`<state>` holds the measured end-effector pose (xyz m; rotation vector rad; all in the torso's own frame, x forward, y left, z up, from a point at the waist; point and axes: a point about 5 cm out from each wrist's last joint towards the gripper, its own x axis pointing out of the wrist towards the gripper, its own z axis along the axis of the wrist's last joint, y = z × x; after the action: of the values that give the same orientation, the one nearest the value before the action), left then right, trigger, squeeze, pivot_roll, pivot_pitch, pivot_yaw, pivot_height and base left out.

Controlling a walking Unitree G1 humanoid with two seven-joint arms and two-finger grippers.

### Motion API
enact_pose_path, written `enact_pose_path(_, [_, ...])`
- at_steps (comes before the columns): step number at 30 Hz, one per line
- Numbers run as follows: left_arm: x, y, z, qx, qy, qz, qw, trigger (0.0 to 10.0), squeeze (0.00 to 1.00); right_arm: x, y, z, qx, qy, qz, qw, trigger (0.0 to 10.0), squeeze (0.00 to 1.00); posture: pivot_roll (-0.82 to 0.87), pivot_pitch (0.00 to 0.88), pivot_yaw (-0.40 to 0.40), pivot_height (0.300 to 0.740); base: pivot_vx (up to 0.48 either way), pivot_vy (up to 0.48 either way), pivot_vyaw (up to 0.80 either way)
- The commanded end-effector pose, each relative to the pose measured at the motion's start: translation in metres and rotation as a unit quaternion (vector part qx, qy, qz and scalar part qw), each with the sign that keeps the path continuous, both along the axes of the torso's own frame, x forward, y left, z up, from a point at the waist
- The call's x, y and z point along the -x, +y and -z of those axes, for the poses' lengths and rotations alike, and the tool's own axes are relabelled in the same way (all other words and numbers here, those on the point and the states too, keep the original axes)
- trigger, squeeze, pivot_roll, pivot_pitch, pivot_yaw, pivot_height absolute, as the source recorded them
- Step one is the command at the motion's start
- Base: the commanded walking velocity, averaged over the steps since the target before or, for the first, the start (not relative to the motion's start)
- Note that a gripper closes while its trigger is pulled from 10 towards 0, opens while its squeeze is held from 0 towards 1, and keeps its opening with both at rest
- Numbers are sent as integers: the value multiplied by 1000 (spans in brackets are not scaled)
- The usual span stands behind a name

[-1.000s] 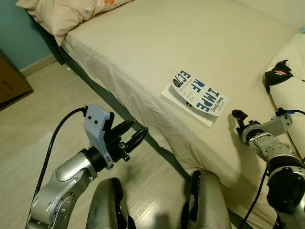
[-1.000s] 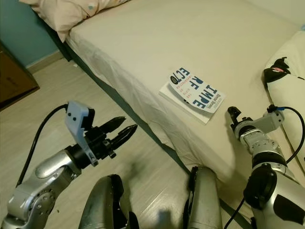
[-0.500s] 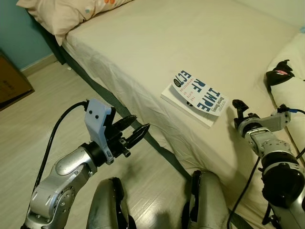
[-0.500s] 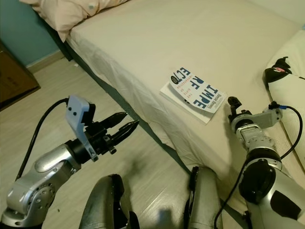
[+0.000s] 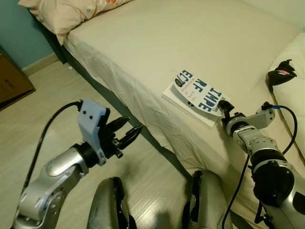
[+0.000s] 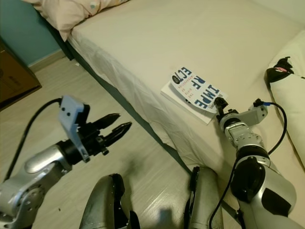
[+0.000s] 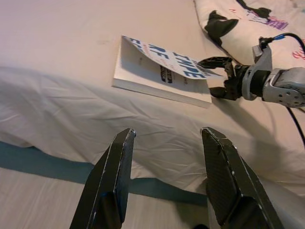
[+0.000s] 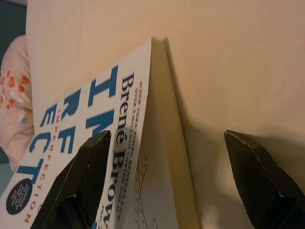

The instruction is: Clean up the room

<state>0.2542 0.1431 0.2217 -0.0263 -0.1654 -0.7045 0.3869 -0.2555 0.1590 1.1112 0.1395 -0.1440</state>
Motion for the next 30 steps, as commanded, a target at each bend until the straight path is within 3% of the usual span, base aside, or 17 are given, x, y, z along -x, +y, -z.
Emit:
enact_pose_path(1, [5,4,0,-9,6,5,1000,10000,0,6,17,26,-8,50,-29,998,10000,310,212,400,95,536,0,0,0])
enact_pose_path(2, [5,4,0,-9,6,5,1000,10000,0,6,17,26,-8,50,-29,998,10000,310,212,400,95,536,0,0,0])
enact_pose_path(3, [5,5,-1,-10,6,3,1000,10000,0,5,19,25,-15,43,-27,999,10000,133,222,405,95,536,0,0,0])
enact_pose_path(7, [7,8,-3,-13,3,-2,1000,10000,0,3,21,22,-47,20,-13,999,10000,0,233,410,97,536,0,0,0])
enact_pose_path(11, [7,9,-4,-14,3,-3,1000,10000,0,1,23,20,-72,7,-8,997,10000,0,236,414,96,536,0,0,0])
enact_pose_path(15, [8,9,-5,-15,5,-5,1000,10000,0,-6,39,7,-109,-36,-43,992,10000,0,241,417,95,536,0,0,0])
enact_pose_path(26, [10,9,-4,-16,11,-6,1000,10000,0,-10,46,-1,-116,-52,-58,990,10000,0,242,421,96,536,0,0,0])
enact_pose_path(28, [10,9,-3,-16,12,-7,1000,10000,0,-9,45,0,-114,-51,-53,991,1412,0,239,420,96,536,0,0,0])
enact_pose_path(30, [10,8,-3,-17,12,-7,1000,10000,0,-9,44,1,-114,-51,-50,991,1412,0,237,419,96,536,0,0,0])
